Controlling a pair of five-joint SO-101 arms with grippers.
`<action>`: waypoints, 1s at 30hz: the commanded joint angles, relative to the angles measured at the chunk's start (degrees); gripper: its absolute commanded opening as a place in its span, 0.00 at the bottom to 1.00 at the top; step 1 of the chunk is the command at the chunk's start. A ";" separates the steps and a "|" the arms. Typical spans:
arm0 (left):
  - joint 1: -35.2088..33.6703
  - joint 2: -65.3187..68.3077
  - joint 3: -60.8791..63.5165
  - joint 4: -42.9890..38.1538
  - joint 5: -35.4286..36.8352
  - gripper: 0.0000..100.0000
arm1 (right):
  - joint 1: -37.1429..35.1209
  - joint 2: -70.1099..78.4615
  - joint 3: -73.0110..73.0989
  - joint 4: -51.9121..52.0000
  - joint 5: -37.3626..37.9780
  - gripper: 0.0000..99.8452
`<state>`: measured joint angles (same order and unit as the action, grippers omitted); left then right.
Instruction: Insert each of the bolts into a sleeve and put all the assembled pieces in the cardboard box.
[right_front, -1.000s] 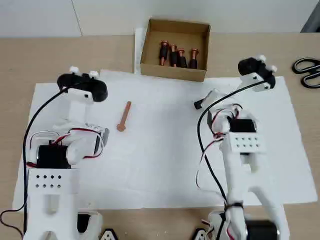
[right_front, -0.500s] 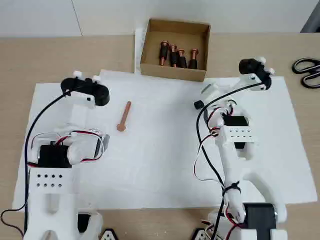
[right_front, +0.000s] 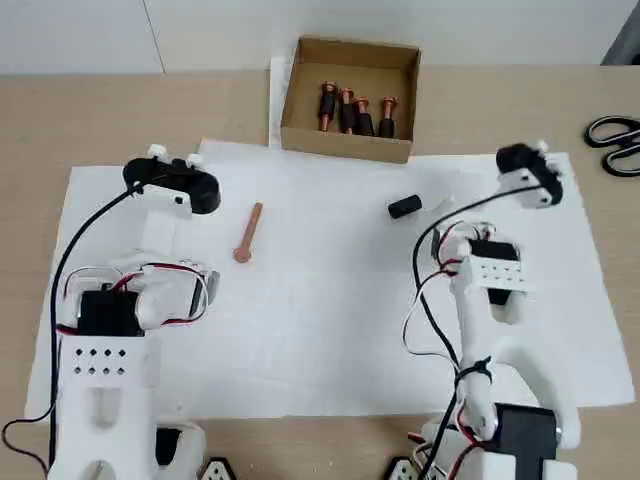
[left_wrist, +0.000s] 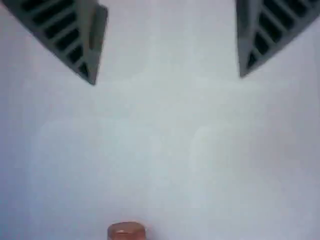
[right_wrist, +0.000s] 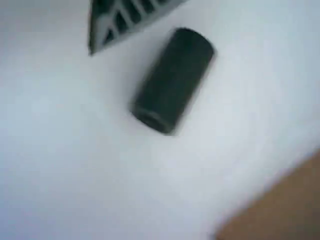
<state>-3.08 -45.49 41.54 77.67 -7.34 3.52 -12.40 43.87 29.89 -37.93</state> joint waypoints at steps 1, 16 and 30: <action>0.09 -0.62 -0.22 0.09 -0.18 0.17 | 0.66 -0.75 2.81 0.13 4.57 0.19; 0.09 -0.62 -0.13 0.09 -0.18 0.17 | -3.74 -4.18 -20.40 31.78 4.22 0.18; 0.00 -0.18 -0.04 0.35 -0.09 0.17 | -6.20 13.93 -36.57 32.13 -20.92 0.19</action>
<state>-3.08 -45.49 41.71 77.67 -7.34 -3.16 -0.44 11.43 62.07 -56.22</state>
